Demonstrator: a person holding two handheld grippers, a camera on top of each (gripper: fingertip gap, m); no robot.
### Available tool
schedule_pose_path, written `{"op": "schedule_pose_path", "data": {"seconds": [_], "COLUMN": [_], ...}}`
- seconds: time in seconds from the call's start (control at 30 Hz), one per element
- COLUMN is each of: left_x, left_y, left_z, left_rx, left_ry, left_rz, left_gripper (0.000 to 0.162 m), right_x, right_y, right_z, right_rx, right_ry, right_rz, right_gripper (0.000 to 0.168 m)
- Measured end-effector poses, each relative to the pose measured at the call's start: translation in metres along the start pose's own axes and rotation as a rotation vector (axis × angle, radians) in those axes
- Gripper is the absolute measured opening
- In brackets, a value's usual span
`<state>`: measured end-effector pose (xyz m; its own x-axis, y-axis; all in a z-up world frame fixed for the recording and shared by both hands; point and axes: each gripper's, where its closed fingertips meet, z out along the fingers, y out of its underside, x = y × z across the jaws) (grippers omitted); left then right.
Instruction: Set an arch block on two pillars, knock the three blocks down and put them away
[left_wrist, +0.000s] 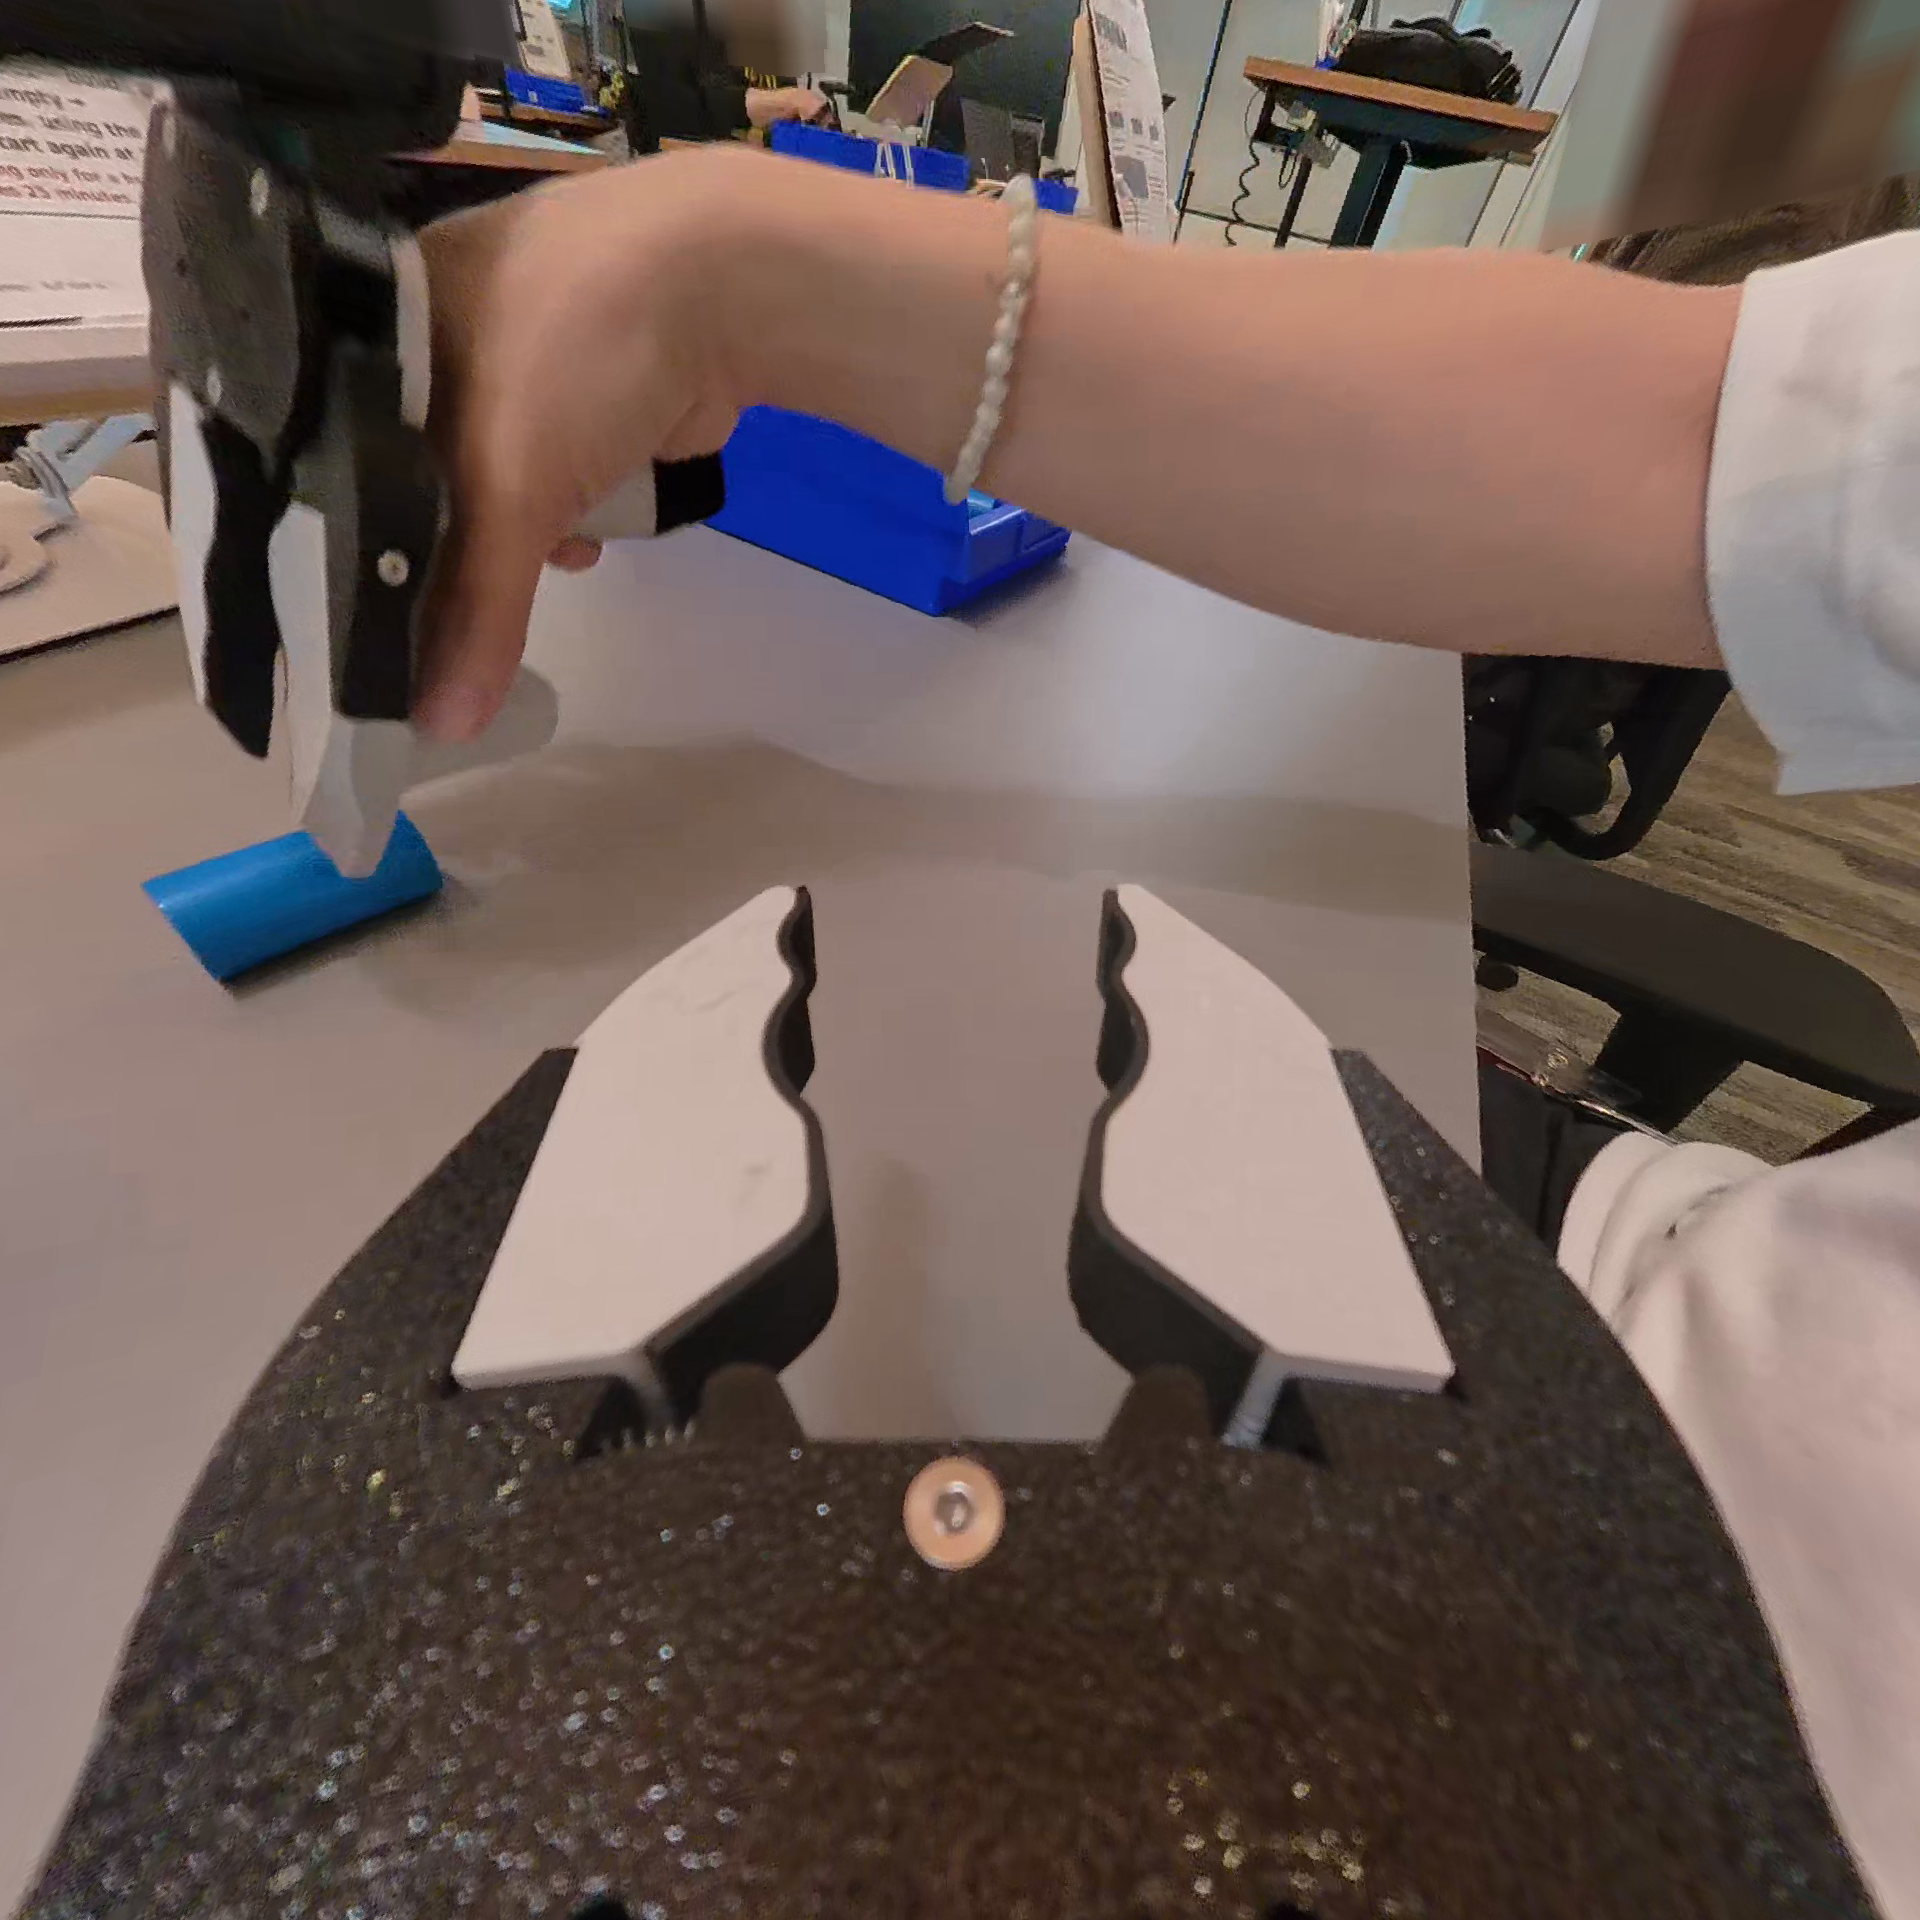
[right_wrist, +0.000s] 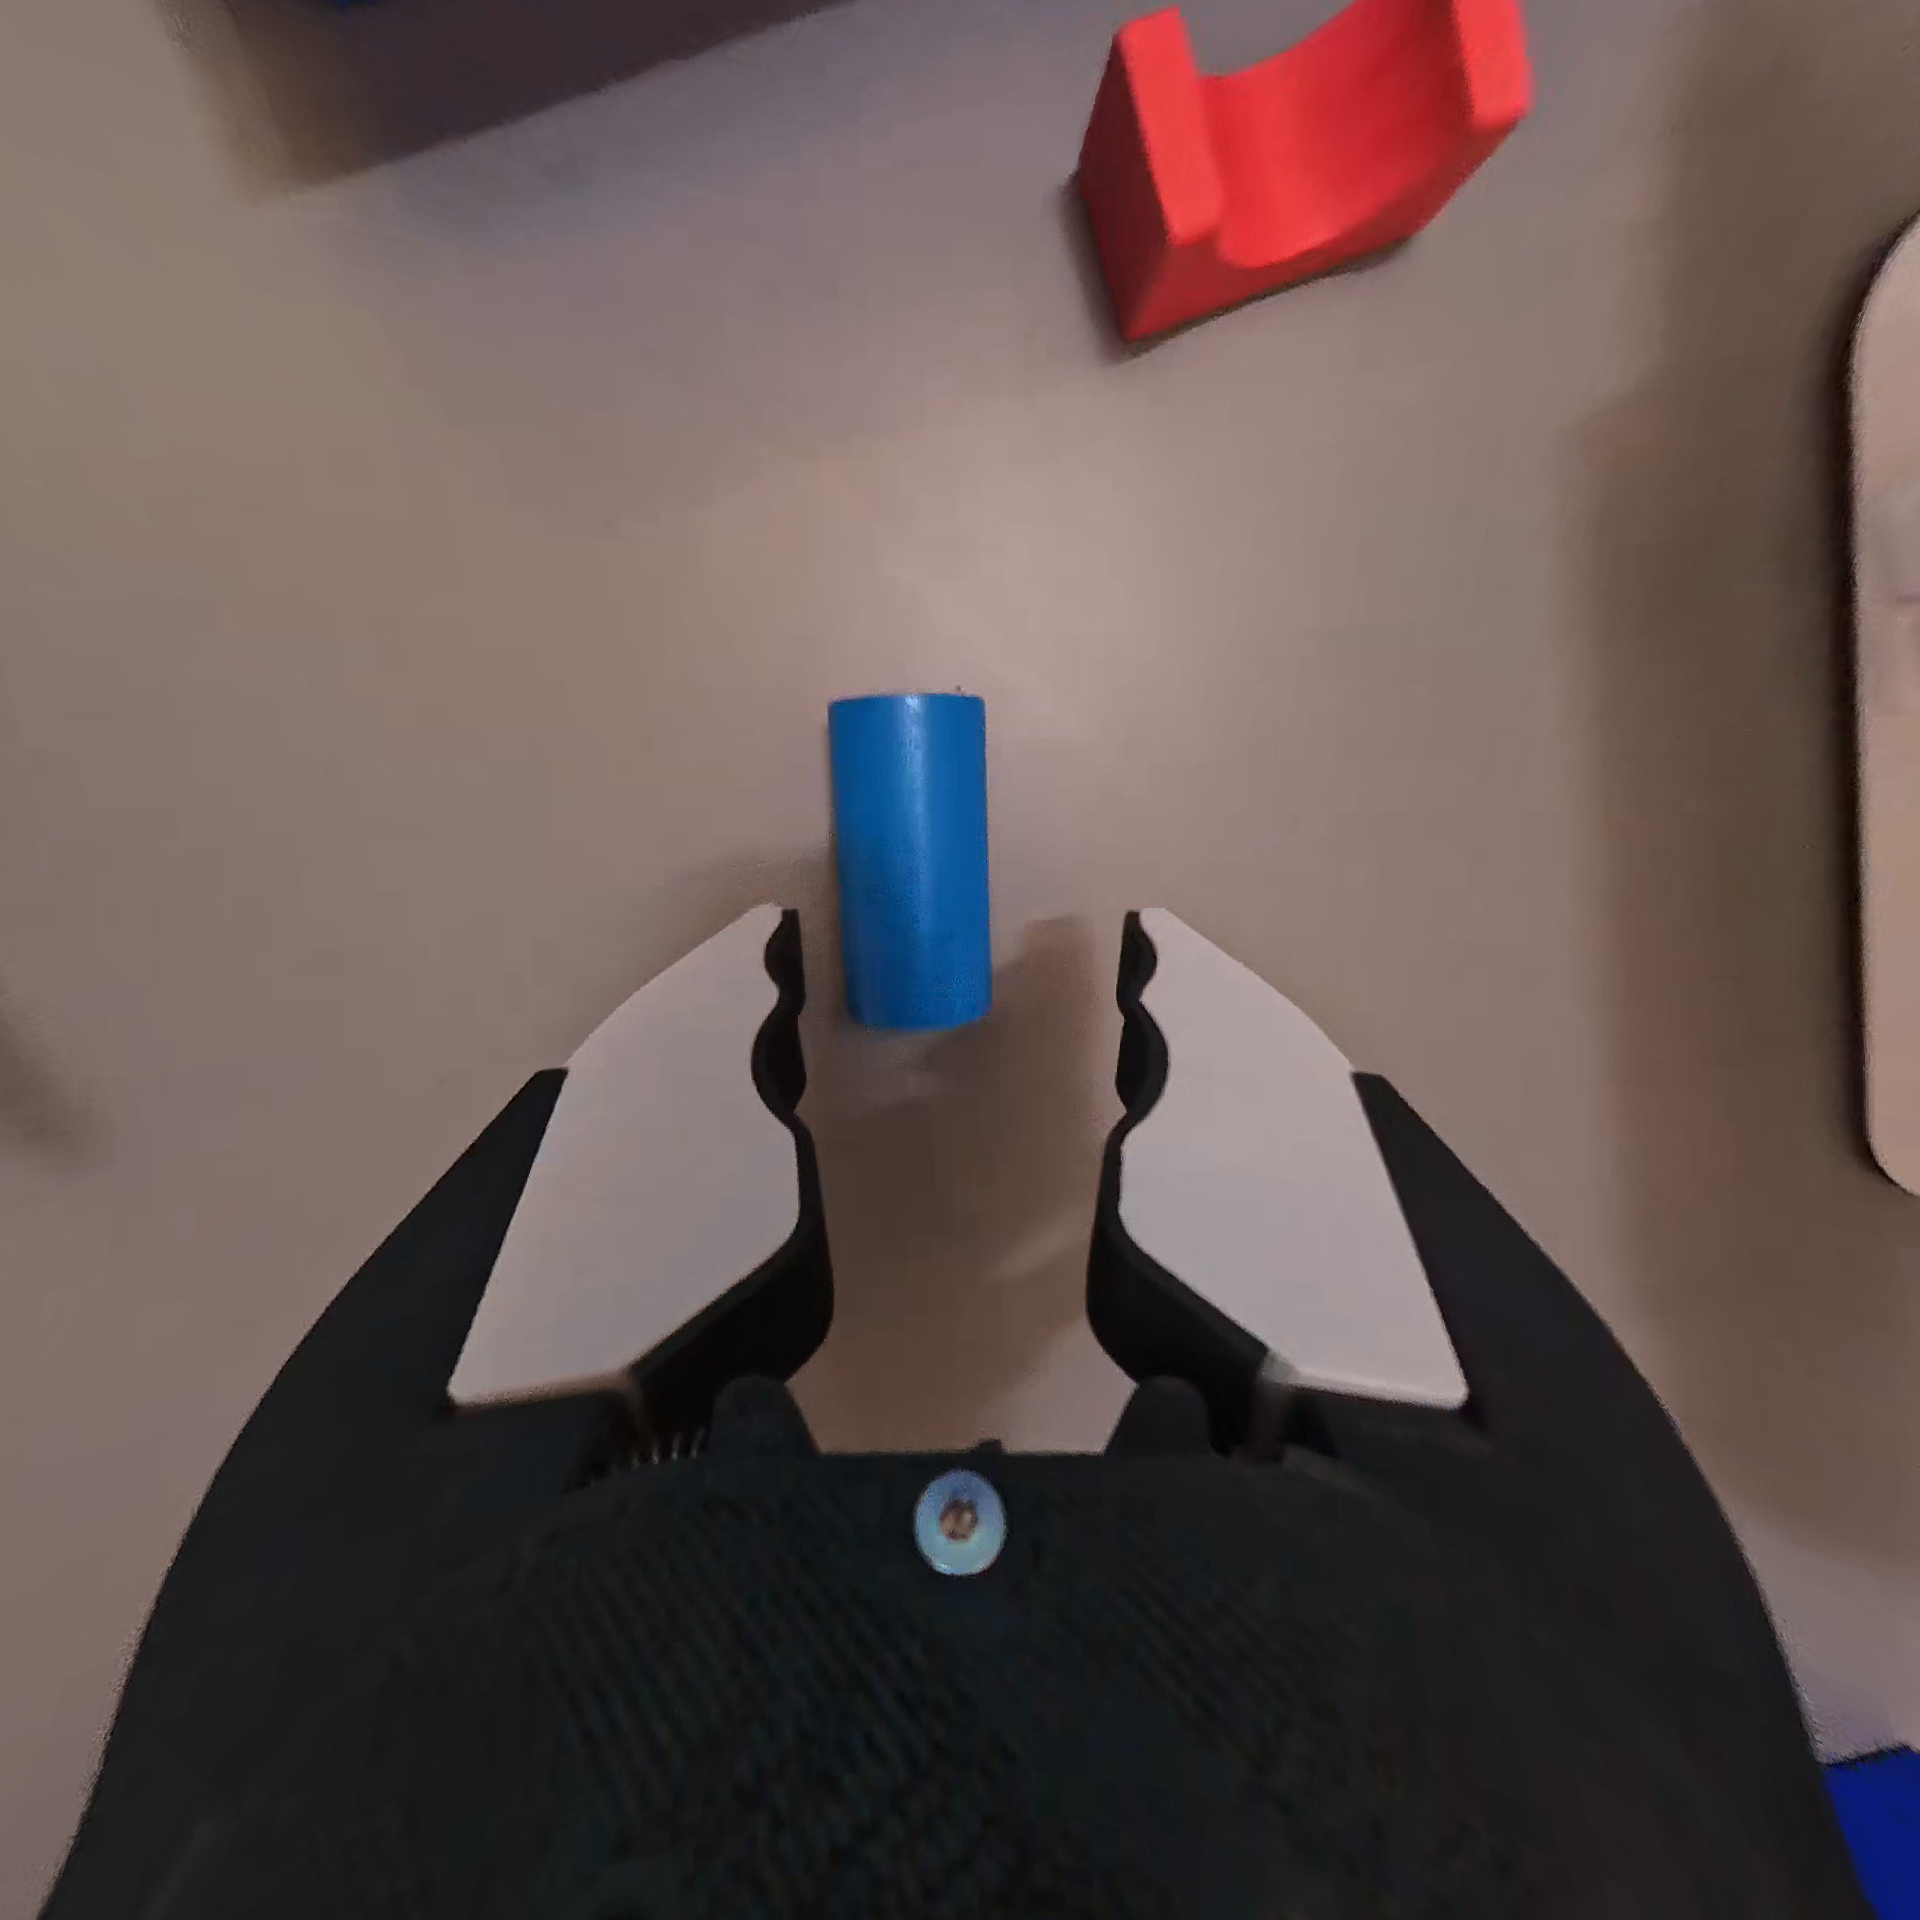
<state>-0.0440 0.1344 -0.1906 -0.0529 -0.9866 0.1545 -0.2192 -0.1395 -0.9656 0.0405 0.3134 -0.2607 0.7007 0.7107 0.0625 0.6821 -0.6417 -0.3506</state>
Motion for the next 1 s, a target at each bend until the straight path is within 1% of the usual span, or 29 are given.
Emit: {"op": "schedule_pose_path", "data": {"seconds": [0.1,0.13,0.17,0.27,0.37,0.43,0.5,0.57,0.63,0.7,0.77,0.8,0.87,0.93,1.0], "left_x": [-0.002,-0.003,-0.004,-0.008,-0.013,-0.018,-0.024,-0.028,-0.031,-0.032,-0.034,-0.034,-0.037,-0.039,-0.044], "left_y": [0.000,-0.001,-0.001,0.000,0.000,-0.001,-0.001,0.001,0.002,0.000,-0.002,-0.002,-0.004,-0.004,-0.003], "left_z": [-0.003,-0.004,-0.005,-0.005,-0.006,-0.008,-0.010,-0.012,-0.012,-0.012,-0.013,-0.014,-0.014,-0.015,-0.016], "left_rx": [0.009,0.013,0.018,0.028,0.038,0.045,0.040,0.023,0.018,0.029,0.045,0.051,0.058,0.055,0.049], "left_ry": [-0.005,-0.006,-0.006,-0.011,-0.040,-0.081,-0.125,-0.157,-0.174,-0.178,-0.188,-0.190,-0.206,-0.226,-0.255], "left_rz": [-0.004,-0.008,-0.013,-0.027,-0.031,-0.027,-0.015,0.006,0.015,0.006,0.001,0.000,0.001,0.005,0.014], "left_gripper": [0.052,0.052,0.052,0.051,0.051,0.051,0.051,0.051,0.051,0.051,0.051,0.050,0.050,0.050,0.052], "right_x": [-0.005,-0.007,-0.008,-0.008,0.006,0.022,0.046,0.076,0.104,0.132,0.152,0.158,0.158,0.150,0.140], "right_y": [0.006,0.008,0.010,0.014,0.023,0.034,0.053,0.085,0.124,0.176,0.234,0.261,0.305,0.328,0.337], "right_z": [0.019,0.023,0.026,0.024,0.003,-0.025,-0.060,-0.098,-0.134,-0.167,-0.188,-0.192,-0.185,-0.166,-0.147], "right_rx": [-0.073,-0.086,-0.087,-0.083,-0.060,-0.017,0.026,0.053,0.084,0.084,0.055,0.047,0.015,0.008,0.005], "right_ry": [-0.028,-0.039,-0.046,-0.041,0.019,0.056,0.123,0.214,0.292,0.391,0.474,0.492,0.467,0.402,0.340], "right_rz": [-0.020,-0.028,-0.031,-0.023,0.005,0.068,0.149,0.253,0.375,0.517,0.660,0.734,0.844,0.882,0.889], "right_gripper": [0.050,0.038,0.033,0.033,0.033,0.033,0.033,0.033,0.033,0.033,0.033,0.033,0.034,0.034,0.034]}}
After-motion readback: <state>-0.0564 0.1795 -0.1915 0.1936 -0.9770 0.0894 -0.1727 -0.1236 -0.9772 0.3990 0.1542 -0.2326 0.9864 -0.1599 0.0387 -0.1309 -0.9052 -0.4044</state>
